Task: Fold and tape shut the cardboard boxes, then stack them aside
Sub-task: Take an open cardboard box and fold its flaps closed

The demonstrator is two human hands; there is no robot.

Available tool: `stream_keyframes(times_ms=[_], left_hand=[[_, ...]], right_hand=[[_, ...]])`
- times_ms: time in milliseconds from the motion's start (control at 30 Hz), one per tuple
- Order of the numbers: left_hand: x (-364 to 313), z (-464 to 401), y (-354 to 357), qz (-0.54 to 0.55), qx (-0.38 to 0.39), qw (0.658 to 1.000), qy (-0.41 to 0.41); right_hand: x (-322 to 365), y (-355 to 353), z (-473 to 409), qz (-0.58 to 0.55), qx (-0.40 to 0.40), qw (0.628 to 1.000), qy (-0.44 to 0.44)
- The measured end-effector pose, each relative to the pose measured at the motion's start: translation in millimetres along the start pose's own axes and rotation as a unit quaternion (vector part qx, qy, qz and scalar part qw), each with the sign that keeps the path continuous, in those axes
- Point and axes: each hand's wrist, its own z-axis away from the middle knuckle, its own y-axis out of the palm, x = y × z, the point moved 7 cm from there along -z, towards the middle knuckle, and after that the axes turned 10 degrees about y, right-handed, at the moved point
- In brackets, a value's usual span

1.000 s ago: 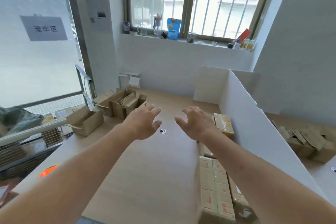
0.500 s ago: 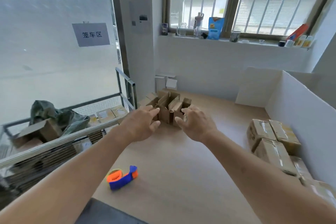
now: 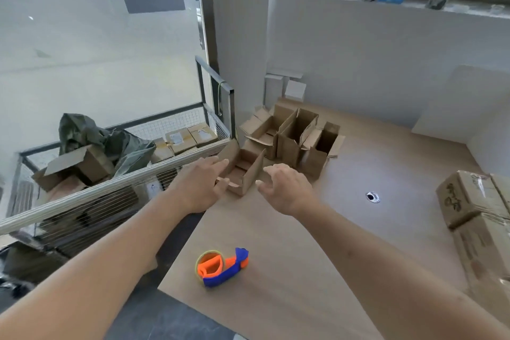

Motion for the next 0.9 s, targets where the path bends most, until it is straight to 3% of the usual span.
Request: stream_keyframes(times_ms=[367, 567, 767, 900], left_hand=[[102, -97, 94, 0.035, 0.140, 0.989, -0.033], [140, -156, 118, 0.063, 0.161, 0.985, 0.006], [168, -203, 163, 0.058, 0.202, 0.976, 0.064], [184, -215, 187, 0.061, 0.227, 0.969, 0.081]], right_hand=[[9, 124, -126, -0.048, 0.135, 0.986, 0.081], [24, 154, -173, -0.097, 0.133, 0.976, 0.144], [28, 206, -201, -0.126, 0.118, 0.943, 0.286], [29, 229, -208, -0.143, 0.070, 0.933, 0.324]])
